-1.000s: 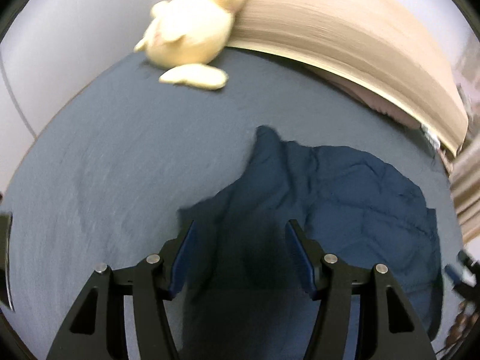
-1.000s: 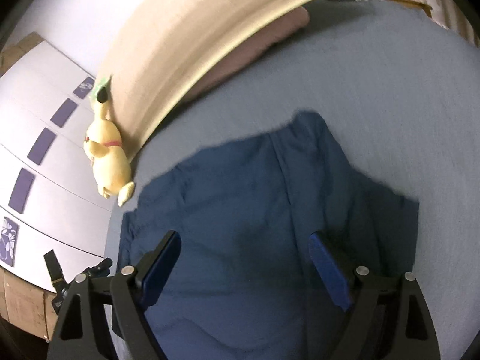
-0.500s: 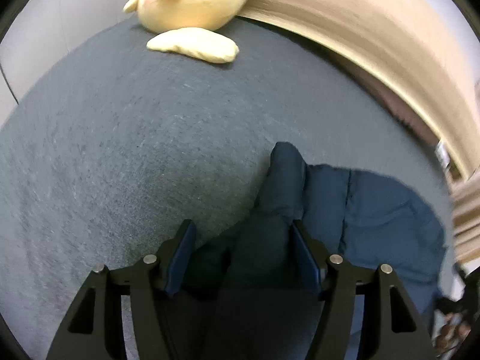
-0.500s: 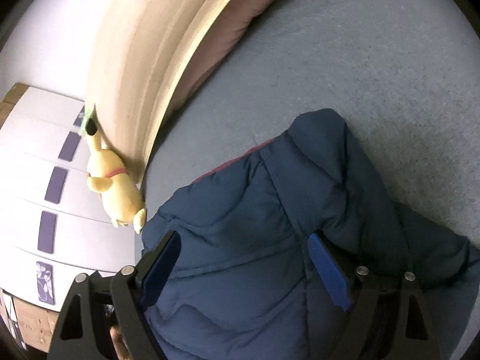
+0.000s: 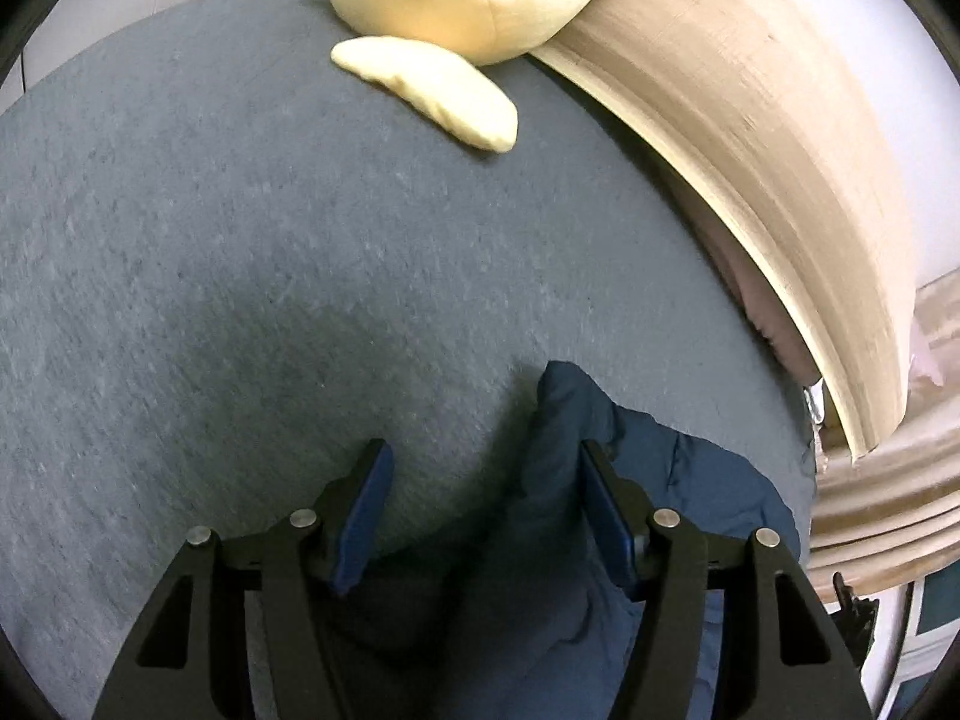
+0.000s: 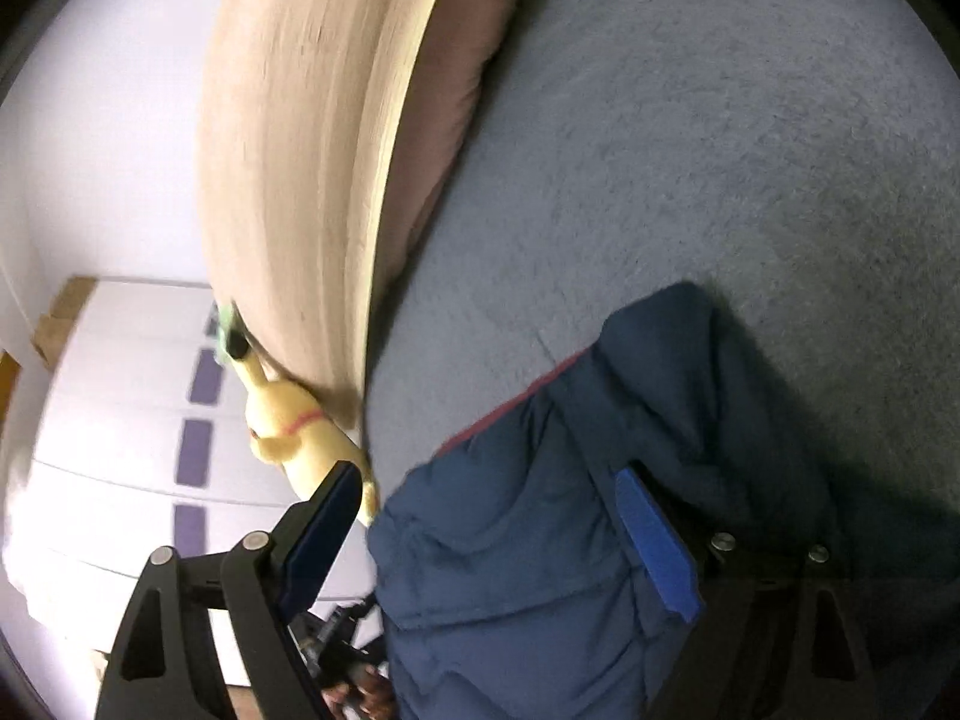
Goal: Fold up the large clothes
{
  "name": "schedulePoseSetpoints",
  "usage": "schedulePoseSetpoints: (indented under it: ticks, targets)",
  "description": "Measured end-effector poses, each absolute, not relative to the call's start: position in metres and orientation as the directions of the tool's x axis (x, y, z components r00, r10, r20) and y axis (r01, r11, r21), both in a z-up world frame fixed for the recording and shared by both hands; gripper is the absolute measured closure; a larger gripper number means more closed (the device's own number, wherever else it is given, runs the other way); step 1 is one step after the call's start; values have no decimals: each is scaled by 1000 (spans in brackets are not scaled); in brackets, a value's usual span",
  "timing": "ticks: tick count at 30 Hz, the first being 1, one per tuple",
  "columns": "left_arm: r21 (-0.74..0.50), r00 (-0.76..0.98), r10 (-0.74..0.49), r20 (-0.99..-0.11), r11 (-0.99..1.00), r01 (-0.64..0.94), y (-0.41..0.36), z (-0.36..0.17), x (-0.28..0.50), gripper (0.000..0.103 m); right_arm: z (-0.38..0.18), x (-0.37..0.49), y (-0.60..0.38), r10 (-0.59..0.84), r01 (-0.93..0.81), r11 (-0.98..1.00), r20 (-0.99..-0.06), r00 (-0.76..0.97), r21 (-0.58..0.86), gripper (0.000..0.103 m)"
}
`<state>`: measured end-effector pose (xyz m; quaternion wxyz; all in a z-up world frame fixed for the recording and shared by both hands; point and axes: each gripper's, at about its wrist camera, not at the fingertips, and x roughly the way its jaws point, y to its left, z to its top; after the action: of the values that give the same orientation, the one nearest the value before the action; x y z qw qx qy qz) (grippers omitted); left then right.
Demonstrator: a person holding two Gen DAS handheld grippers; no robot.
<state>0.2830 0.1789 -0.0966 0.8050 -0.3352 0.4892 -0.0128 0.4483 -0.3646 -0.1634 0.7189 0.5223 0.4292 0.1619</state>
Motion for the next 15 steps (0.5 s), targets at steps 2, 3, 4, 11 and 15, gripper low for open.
schedulePoseSetpoints:
  ticks: [2, 3, 4, 11, 15]
  targets:
    - [-560, 530, -348, -773, 767, -314, 183, -99, 285, 39, -169, 449, -364, 683, 221, 378, -432, 589, 899, 15]
    - [-563, 537, -347, -769, 765, -312, 185, -100, 285, 39, -171, 449, -364, 685, 224, 372, -429, 589, 901, 15]
    - [-567, 543, -347, -765, 763, -311, 186, -101, 284, 39, -171, 449, -364, 686, 223, 370, -427, 589, 902, 16]
    - [-526, 550, -297, -781, 788, -321, 190, -94, 264, 42, -172, 442, -375, 683, 248, 354, -430, 590, 902, 17]
    - [-510, 636, -275, -721, 832, -219, 184, -48, 252, 44, -133, 442, -373, 633, 184, 470, -475, 611, 864, 15]
